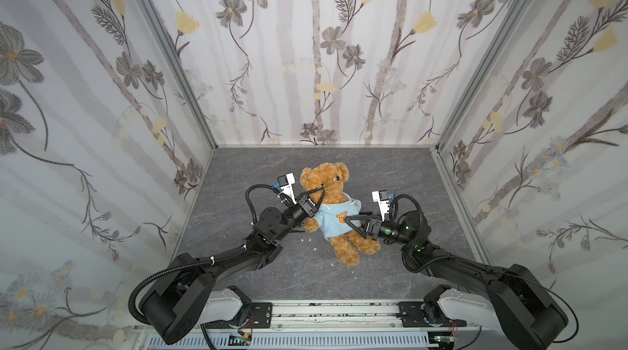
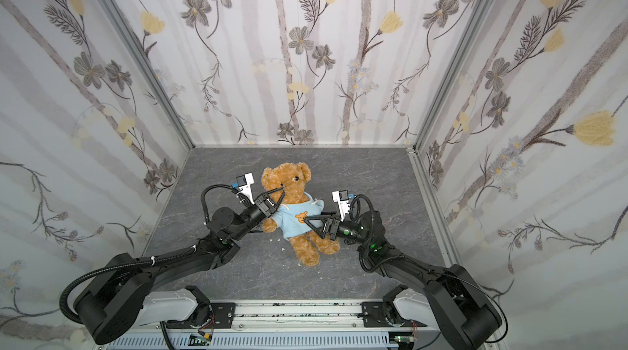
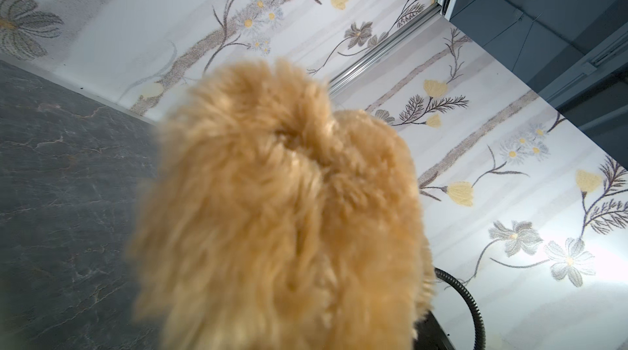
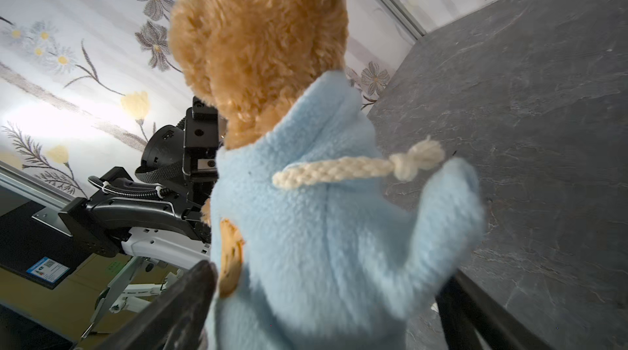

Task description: Dress the teddy bear

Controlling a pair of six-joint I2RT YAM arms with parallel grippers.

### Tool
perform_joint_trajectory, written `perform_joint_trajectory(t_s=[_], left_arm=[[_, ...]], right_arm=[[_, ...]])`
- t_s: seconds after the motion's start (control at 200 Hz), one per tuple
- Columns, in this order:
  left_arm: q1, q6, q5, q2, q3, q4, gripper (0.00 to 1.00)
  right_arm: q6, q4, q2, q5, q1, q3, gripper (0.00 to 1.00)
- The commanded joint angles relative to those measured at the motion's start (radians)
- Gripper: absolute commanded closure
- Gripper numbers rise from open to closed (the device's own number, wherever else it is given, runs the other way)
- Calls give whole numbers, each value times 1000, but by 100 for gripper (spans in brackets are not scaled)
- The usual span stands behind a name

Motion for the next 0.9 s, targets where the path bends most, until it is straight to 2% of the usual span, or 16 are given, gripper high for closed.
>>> perform_joint_trajectory(t_s=[0.0,0.085,0.13,0.155,0.195,0.22,0.315,0.345,0.405,0.48,0.575,0.675,0.764,0.899], left_arm=[[-5,-27,-50,-31,-4,73,100],[-3,-24,-75,-44,-24,72,100],[-2,-15,-80,-45,-39,72,99],[-2,-7,-79,-45,-47,71,90],[4,10,-71,-42,-63,69,64],[9,13,-68,-41,-75,65,52],[63,17,-54,-52,-134,41,20],[87,18,-53,-69,-151,8,14],[133,49,-58,-119,-168,-97,10],[172,150,-87,-200,-135,-338,9],[187,346,-156,-276,-28,-658,9],[187,596,-159,-268,115,-926,10],[187,803,-90,-248,185,-1048,13],[185,1069,101,-272,187,-1063,18]], right_arm=[[59,246,46,27,16,6,22],[49,296,49,45,7,-8,48],[3,253,32,61,3,-6,58],[-47,196,19,73,2,3,62],[-143,70,-11,100,2,26,66],[-208,-25,-28,121,1,46,67],[-479,-415,-95,267,4,139,70],[-566,-529,-110,326,4,170,71],[-723,-691,-128,452,9,225,73],[-887,-810,-128,591,29,272,75],[-1046,-869,-100,734,75,304,76],[-1167,-857,-38,874,143,316,78],[-1256,-781,18,924,194,300,79],[-1359,-649,95,894,279,253,77]])
